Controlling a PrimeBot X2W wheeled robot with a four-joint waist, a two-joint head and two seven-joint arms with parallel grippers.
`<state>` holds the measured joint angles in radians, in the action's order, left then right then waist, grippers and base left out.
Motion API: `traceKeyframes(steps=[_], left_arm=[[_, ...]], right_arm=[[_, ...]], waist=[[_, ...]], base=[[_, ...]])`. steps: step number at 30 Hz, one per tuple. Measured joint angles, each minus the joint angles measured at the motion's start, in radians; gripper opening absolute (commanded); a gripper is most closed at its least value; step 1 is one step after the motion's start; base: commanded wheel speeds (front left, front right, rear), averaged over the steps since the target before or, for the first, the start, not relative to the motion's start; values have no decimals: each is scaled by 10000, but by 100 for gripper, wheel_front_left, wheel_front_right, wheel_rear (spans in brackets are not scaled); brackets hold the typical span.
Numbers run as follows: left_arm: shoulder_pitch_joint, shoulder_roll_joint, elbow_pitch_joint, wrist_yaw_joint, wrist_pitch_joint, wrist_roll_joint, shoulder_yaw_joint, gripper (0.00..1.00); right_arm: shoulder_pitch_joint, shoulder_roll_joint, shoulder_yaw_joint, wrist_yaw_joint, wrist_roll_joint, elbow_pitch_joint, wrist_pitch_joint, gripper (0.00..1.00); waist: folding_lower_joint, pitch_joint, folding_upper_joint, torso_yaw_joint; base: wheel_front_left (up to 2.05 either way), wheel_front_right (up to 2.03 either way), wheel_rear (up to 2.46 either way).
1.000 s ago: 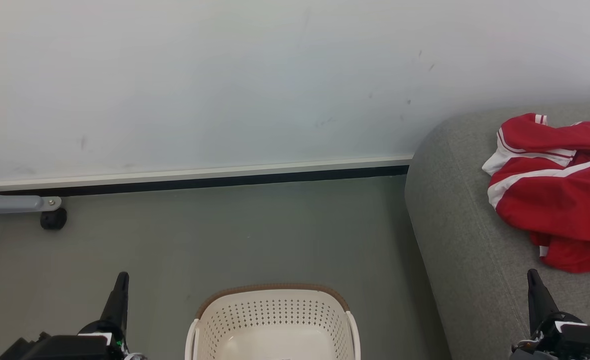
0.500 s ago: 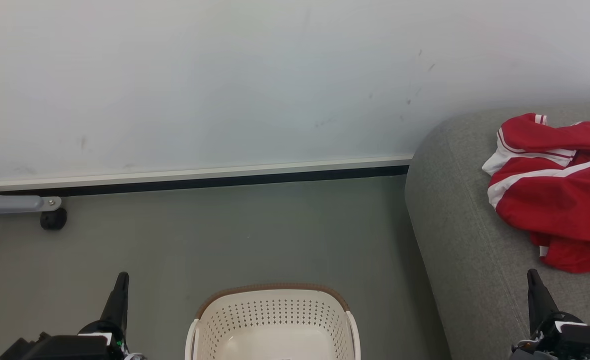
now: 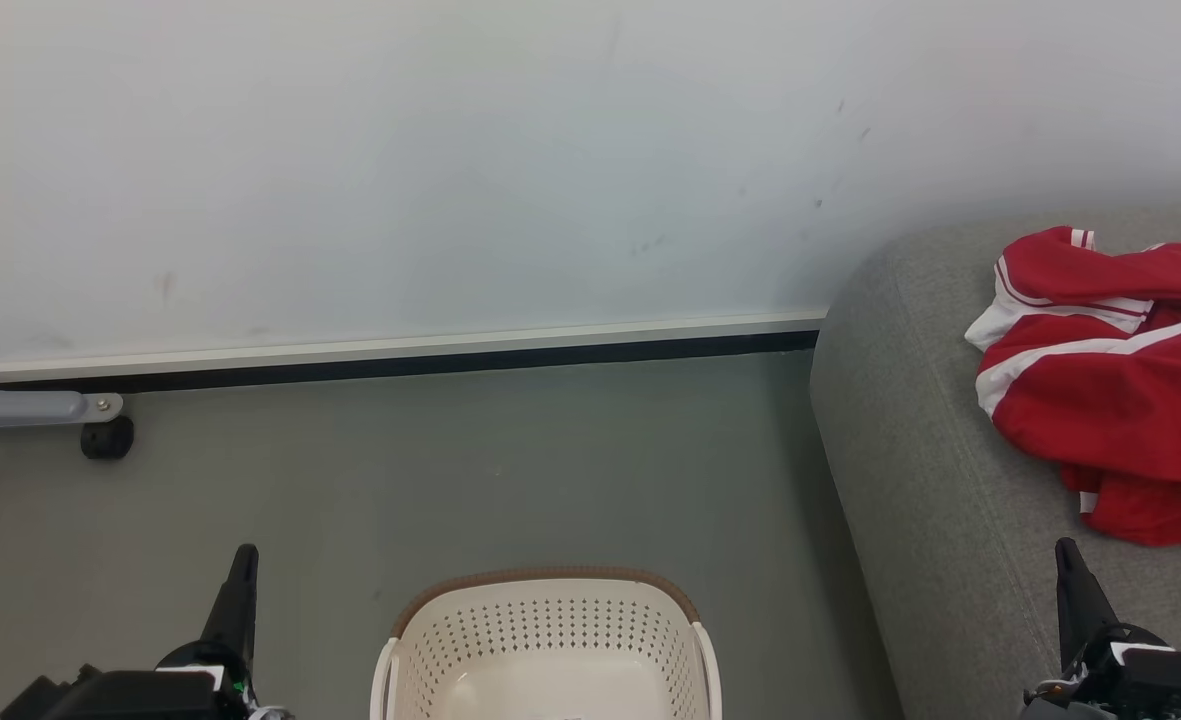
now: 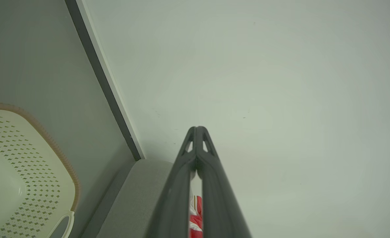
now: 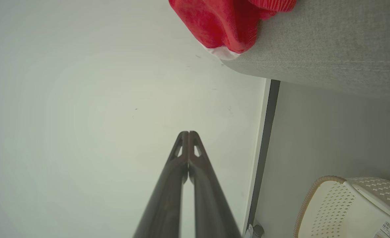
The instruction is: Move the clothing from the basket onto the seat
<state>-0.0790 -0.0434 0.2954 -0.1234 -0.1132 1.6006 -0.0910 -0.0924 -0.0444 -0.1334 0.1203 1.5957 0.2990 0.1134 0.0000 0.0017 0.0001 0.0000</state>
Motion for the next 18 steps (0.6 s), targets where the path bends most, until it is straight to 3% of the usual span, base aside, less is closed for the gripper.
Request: traceKeyframes(steps=[18], left_arm=[[0, 0, 2, -2, 2, 0, 0, 0]], right_arm=[[0, 2, 2, 0, 0, 0, 0, 0]], waist=[[0, 0, 0, 0]], base=[[0, 0, 0]])
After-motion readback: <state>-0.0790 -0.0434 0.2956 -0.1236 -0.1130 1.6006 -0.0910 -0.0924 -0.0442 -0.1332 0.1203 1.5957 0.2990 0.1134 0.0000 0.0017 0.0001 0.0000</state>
